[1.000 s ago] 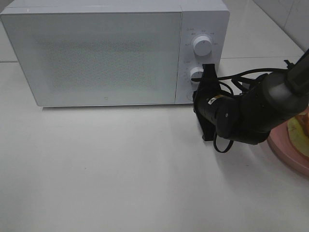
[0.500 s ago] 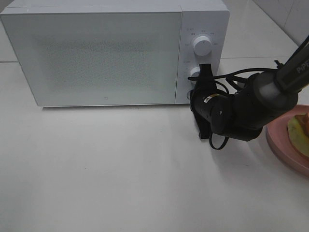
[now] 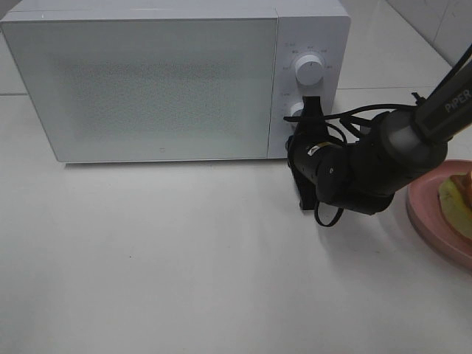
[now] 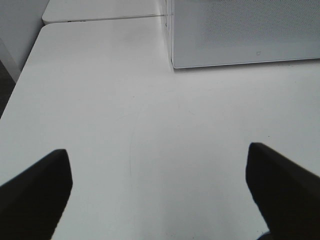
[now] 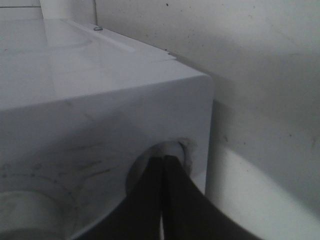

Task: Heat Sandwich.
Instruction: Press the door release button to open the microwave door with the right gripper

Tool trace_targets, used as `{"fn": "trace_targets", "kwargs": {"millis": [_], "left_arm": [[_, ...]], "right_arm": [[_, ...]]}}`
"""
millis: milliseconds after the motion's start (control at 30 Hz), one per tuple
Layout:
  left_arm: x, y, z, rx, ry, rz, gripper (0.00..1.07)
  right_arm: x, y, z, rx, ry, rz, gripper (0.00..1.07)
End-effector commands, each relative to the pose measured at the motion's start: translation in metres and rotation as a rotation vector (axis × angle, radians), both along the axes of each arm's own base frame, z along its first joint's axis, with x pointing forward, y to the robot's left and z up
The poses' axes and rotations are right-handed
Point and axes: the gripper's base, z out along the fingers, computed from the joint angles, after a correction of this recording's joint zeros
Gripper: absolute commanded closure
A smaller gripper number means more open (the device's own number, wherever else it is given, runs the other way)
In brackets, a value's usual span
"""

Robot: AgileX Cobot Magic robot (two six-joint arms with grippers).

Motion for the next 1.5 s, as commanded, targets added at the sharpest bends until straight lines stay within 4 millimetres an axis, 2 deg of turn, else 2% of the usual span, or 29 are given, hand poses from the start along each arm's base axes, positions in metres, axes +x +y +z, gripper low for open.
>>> {"fn": "trace_targets", "kwargs": {"millis": [33, 167, 433, 1500], "left_arm": [[-0.003, 0.000, -0.001, -0.006, -0.032, -0.002, 0.17], [-0.003, 0.000, -0.001, -0.006, -0.032, -0.002, 0.17], [-0.003, 0.000, -0.001, -0.006, -0.032, -0.002, 0.17], [-0.003, 0.000, -0.001, -0.006, -0.032, -0.002, 0.17]], "right_arm": [[0.021, -0.005, 0.032, 0.009, -0.243, -0.053, 1.06], [0.029, -0.011, 0.045, 0.017, -0.358, -0.117, 1.06], [0.044, -0.008, 0.050, 0.046, -0.434, -0.124, 1.07], [0.042, -0.005, 0.039, 0.035, -0.310, -0.081, 1.05]]}}
